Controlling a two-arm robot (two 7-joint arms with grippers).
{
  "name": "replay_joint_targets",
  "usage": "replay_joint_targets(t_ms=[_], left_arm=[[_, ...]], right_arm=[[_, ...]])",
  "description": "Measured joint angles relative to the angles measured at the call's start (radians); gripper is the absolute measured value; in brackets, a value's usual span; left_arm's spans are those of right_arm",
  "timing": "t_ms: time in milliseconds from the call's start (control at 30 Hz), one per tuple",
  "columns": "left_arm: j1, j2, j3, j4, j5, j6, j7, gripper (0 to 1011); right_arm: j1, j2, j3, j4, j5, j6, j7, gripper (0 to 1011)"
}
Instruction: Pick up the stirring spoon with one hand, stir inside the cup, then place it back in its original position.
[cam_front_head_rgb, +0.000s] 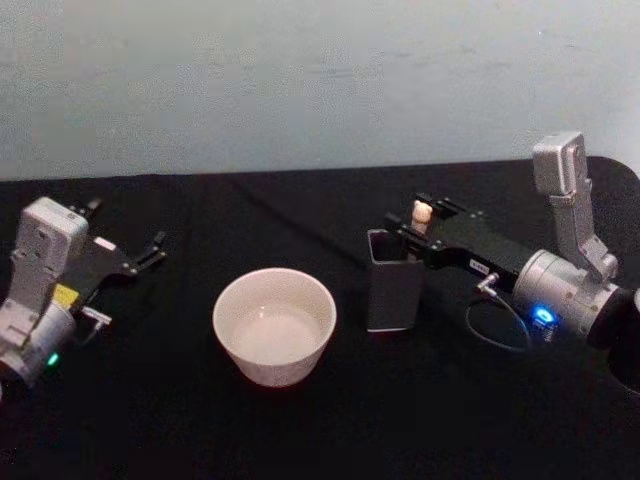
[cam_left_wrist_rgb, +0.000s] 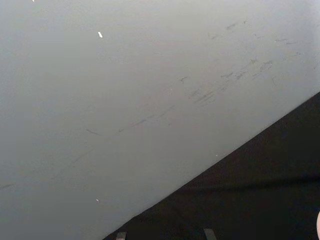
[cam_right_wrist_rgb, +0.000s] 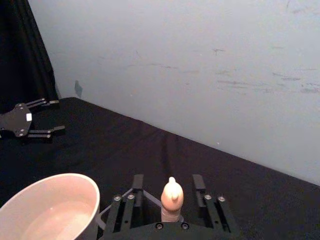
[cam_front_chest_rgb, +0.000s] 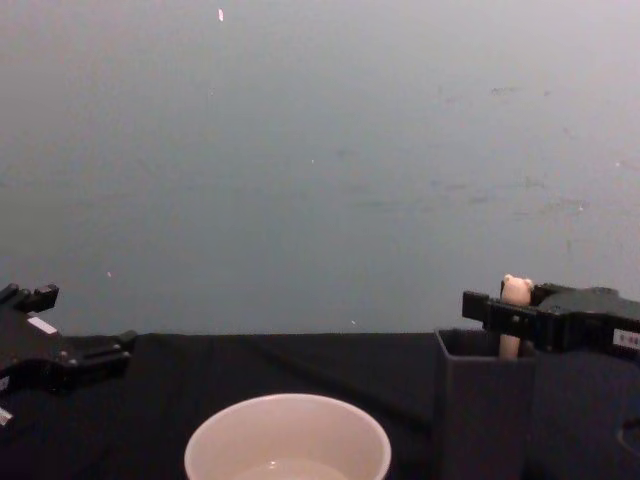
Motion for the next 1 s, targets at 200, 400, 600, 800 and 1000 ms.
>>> replay_joint_targets(t_ms=[200,400,600,800,1000], left_arm=[[0.000,0.000,0.000,0.000,0.000,0.000,0.000,1001],[0.000,0.000,0.000,0.000,0.000,0.000,0.000,1001],[0.000,0.000,0.000,0.000,0.000,0.000,0.000,1001],[0.000,0.000,0.000,0.000,0.000,0.000,0.000,1001],[0.000,0.000,0.000,0.000,0.000,0.000,0.000,1001]], right_arm=[[0.000,0.000,0.000,0.000,0.001,0.000,0.000,463],[0.000,0.000,0.000,0.000,0.001,0.000,0.000,257],[0.000,0.000,0.000,0.000,0.001,0.000,0.000,211],[-0.005,0.000,0.005,-0.011,0.002,-0.001,0.003,211],[-0.013,0.004,0.020,-0.049,0.006,-0.006,0.004,211]])
